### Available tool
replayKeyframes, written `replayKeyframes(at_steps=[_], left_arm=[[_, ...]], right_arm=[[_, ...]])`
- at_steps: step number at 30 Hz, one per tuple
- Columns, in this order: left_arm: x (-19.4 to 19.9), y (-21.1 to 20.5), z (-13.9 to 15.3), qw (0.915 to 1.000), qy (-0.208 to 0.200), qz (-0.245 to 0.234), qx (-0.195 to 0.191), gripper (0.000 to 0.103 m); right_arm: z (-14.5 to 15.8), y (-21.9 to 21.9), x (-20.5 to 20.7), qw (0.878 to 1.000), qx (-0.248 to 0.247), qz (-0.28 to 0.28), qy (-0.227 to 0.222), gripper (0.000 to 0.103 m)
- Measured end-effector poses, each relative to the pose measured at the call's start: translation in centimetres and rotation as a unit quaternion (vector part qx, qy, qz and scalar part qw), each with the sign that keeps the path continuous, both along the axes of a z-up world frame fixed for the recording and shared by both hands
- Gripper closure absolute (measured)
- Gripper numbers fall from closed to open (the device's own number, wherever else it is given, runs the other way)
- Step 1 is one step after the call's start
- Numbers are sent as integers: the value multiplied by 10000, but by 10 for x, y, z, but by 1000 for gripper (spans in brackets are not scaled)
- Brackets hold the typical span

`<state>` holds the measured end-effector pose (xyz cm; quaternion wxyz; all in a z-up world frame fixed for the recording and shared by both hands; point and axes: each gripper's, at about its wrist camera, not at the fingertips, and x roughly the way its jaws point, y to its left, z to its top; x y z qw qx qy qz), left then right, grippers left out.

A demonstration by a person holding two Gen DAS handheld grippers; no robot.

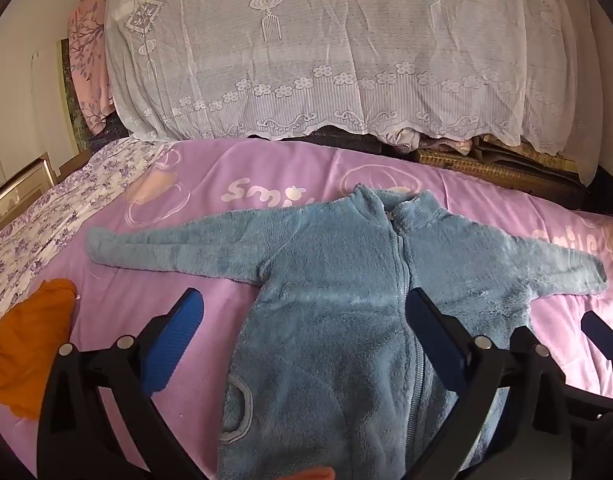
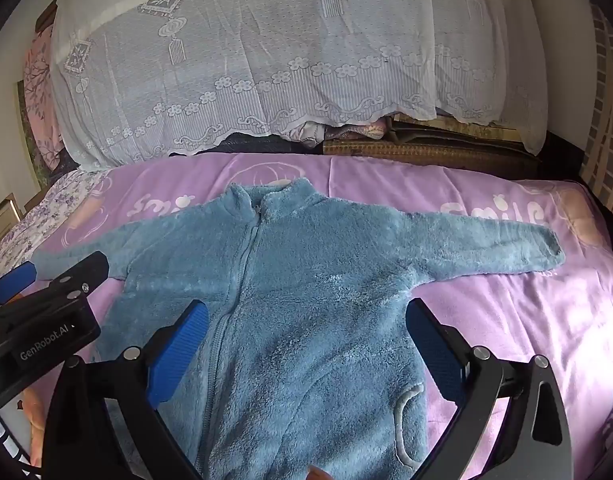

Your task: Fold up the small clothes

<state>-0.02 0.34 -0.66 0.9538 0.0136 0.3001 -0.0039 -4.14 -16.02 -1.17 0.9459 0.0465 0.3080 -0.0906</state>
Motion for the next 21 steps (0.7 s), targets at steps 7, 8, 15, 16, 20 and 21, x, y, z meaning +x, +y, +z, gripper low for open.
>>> replayKeyframes(at_steps=[7, 8, 15, 16, 20, 21], left_arm=[[1, 3, -2, 10000, 22, 1, -13, 4], [1, 5, -3, 10000, 27, 5, -18, 4], [0, 4, -3, 9999, 94, 50, 70, 4], [0, 3, -3, 9999, 53, 41, 102, 4], [-1, 0, -3, 9999, 85, 15, 126, 4], [-1, 0, -3, 9999, 88, 16, 126, 4]], right_arm=[[0, 1, 0, 10000, 1, 4, 2, 3], [0, 1, 0, 10000, -5, 1, 3, 3], [1, -2, -1, 9999, 137, 29, -62, 3], [1, -3, -2, 9998, 178, 28, -82, 3], [1, -6, -5, 9996, 255, -7, -103, 3], [2, -12, -3, 9996, 263, -2, -94, 3]])
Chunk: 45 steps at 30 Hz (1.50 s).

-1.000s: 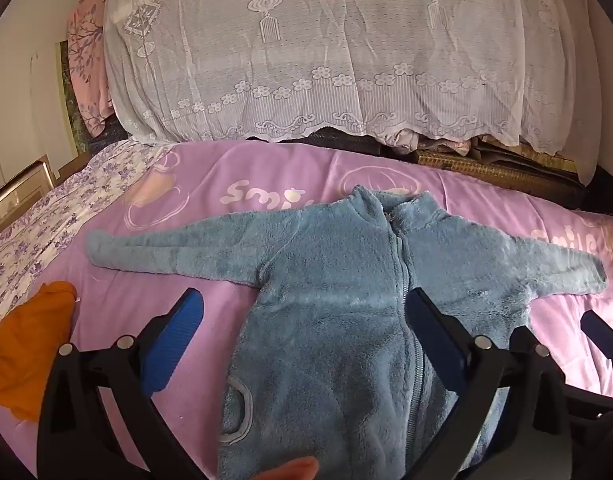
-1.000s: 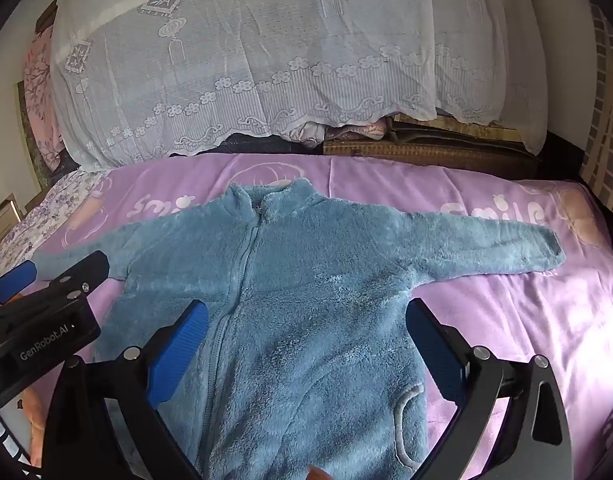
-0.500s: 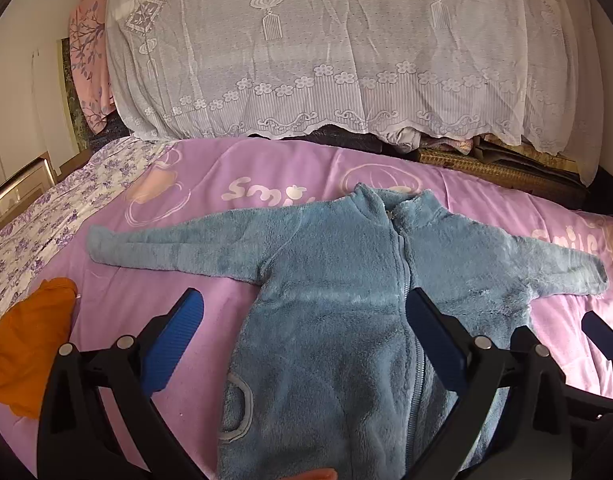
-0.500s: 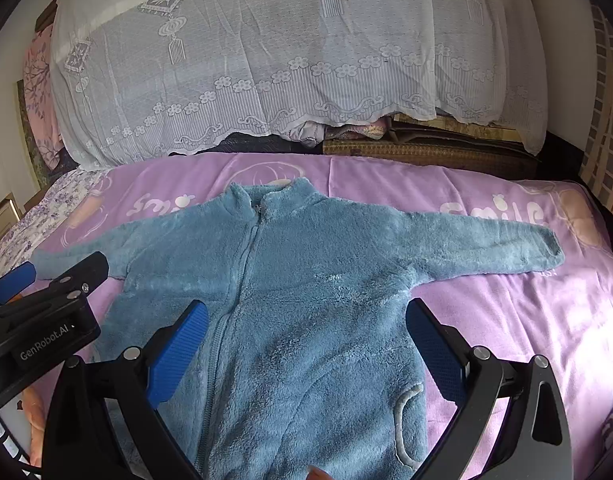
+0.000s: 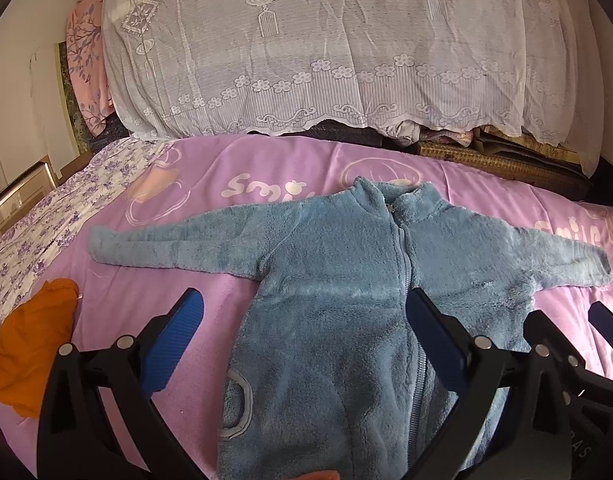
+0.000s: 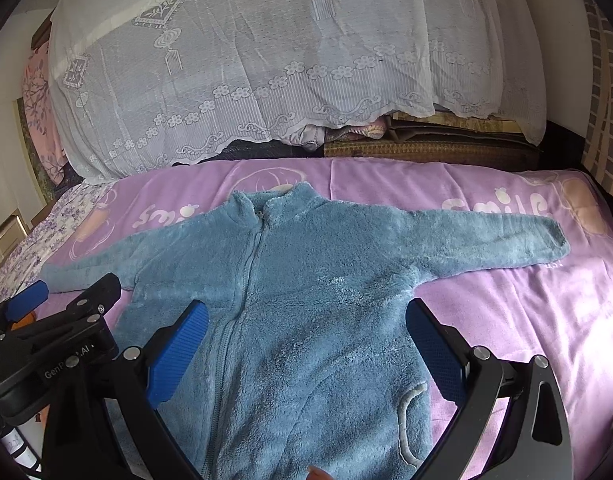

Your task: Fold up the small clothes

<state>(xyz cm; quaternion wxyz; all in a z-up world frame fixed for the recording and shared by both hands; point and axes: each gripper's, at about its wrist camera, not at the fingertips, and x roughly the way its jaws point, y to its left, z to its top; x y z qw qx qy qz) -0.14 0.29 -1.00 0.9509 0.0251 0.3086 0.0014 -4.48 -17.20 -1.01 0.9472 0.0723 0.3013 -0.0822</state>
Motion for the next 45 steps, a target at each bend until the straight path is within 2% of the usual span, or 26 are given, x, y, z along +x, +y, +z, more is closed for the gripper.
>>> replayKeyframes(at_steps=[45], left_arm=[[-1, 8, -2, 9999, 40, 65, -99, 4]], right_arm=[[0, 4, 1, 10000, 0, 29, 48, 3]])
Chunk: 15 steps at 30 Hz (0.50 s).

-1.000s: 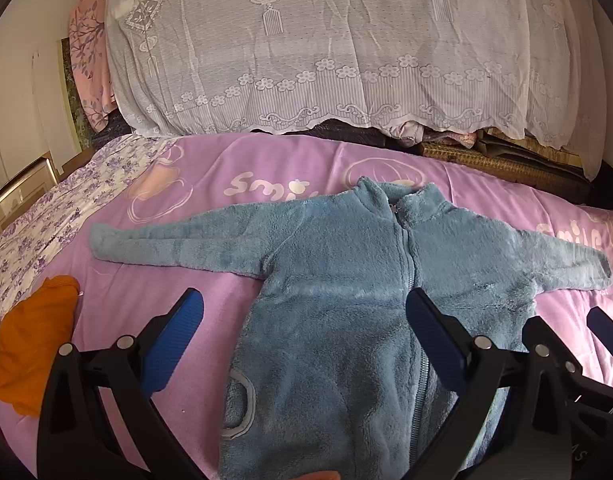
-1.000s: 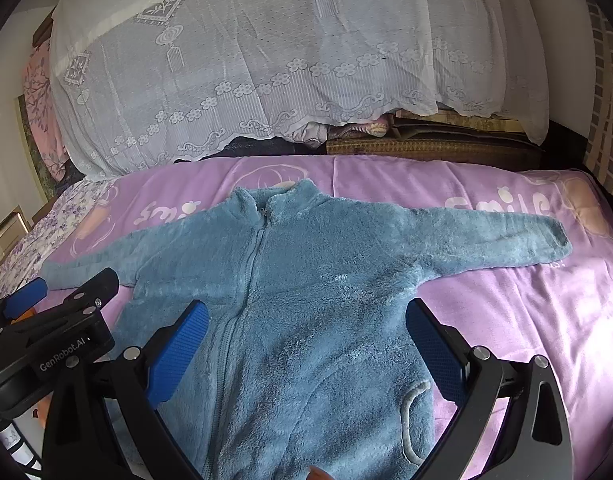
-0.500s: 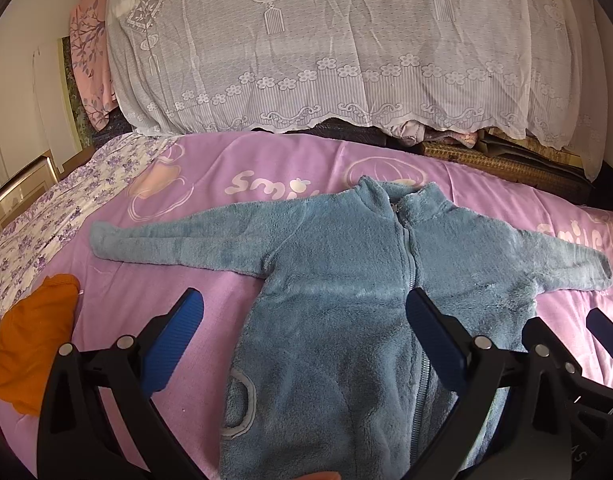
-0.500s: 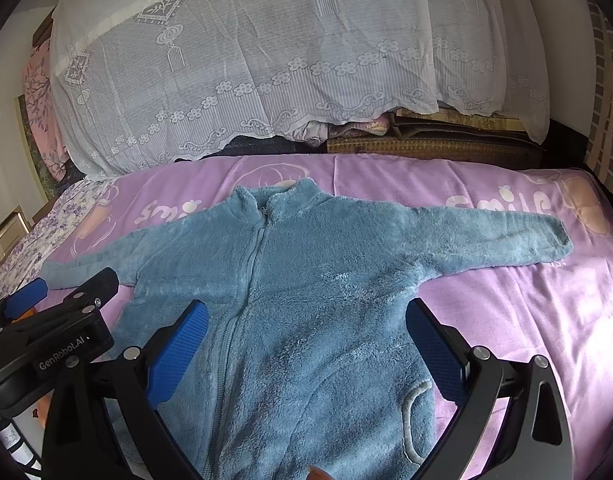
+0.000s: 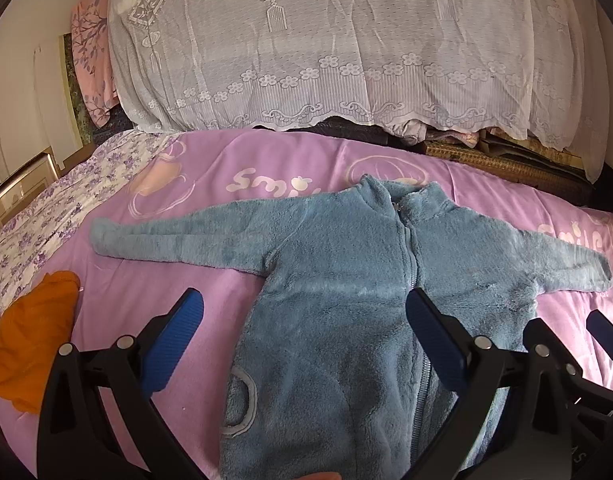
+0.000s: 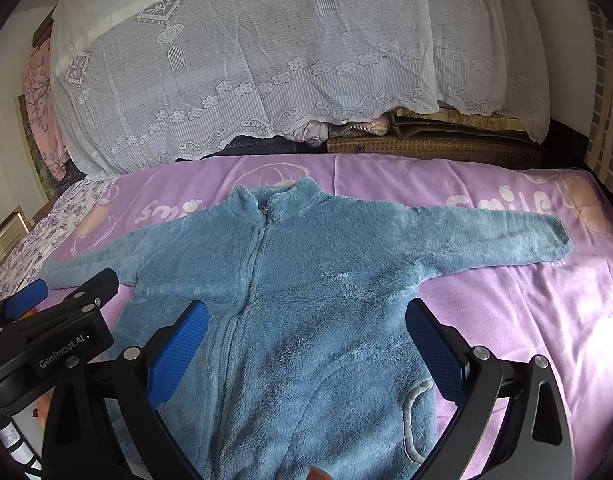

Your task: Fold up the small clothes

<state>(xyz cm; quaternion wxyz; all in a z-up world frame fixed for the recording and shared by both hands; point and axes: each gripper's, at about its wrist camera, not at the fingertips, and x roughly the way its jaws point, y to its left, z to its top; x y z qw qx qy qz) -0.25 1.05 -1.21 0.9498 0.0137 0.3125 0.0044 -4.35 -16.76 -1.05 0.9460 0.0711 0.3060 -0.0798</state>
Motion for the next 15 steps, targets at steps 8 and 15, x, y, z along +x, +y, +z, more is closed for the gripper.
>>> replayKeyframes(at_steps=[8, 15], left_arm=[[0, 0, 0, 10000, 2, 0, -1, 4], [11, 2, -13, 9997, 256, -38, -7, 4]], right_arm=[[-2, 2, 0, 10000, -8, -1, 17, 3], [-10, -1, 6, 9999, 15, -9, 139, 3]])
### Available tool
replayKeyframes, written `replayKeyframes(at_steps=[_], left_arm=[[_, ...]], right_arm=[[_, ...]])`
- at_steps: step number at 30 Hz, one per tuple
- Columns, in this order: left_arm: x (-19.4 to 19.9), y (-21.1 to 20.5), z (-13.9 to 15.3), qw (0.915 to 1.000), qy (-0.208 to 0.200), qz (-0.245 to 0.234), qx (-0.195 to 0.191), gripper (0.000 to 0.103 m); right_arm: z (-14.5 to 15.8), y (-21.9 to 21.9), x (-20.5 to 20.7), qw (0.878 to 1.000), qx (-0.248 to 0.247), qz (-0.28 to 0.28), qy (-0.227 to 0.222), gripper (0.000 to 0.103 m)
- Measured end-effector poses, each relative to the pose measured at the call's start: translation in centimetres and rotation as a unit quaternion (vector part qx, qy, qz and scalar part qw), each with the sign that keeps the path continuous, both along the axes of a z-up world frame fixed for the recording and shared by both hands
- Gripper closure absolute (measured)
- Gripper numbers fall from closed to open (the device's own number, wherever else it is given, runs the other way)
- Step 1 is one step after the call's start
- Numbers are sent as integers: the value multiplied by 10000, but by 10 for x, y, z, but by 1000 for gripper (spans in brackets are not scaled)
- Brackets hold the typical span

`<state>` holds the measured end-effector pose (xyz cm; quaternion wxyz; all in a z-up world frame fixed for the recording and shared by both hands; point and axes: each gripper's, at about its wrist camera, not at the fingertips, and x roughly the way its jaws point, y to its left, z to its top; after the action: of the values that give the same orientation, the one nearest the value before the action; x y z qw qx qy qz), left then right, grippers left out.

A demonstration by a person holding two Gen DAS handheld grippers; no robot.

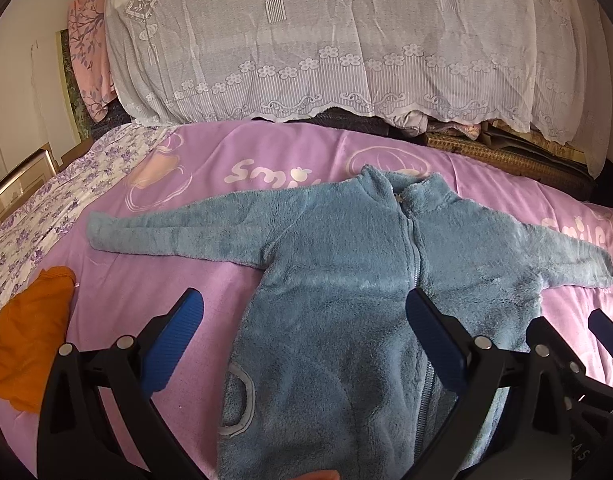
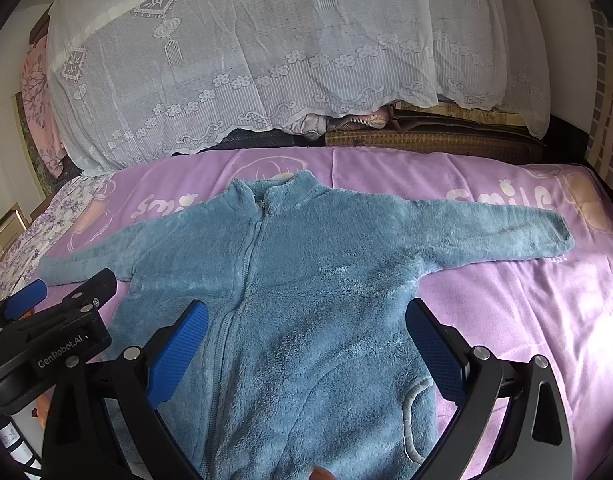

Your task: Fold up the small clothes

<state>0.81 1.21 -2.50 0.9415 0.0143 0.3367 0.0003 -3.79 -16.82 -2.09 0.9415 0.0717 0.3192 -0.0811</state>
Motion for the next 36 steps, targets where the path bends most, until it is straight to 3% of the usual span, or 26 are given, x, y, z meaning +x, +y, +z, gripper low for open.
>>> replayKeyframes(at_steps=[6, 16, 21, 26, 32, 34, 36], left_arm=[[35, -1, -41, 9965, 798, -150, -205, 4], [60, -16, -92, 9884, 1490, -267, 112, 4], [58, -17, -102, 9901, 1379, -206, 142, 4], [56, -17, -104, 9926, 1204, -159, 63, 4], [52, -2, -99, 9932, 1008, -189, -557, 4], [53, -3, -100, 9932, 1025, -185, -511, 4], [50, -8, -98, 9934, 1080, -221, -305, 4]], right_arm=[[-29, -29, 27, 9979, 359, -172, 510, 3], [-65, -51, 48, 9897, 906, -202, 1091, 3], [-84, -60, 54, 9852, 1236, -140, 1180, 3], [-87, -54, 49, 9897, 1000, -16, 1026, 3], [-85, -58, 49, 9893, 1119, 10, 940, 3], [-85, -61, 49, 9884, 1232, 36, 884, 3], [-79, -76, 47, 9827, 1673, 151, 781, 4]])
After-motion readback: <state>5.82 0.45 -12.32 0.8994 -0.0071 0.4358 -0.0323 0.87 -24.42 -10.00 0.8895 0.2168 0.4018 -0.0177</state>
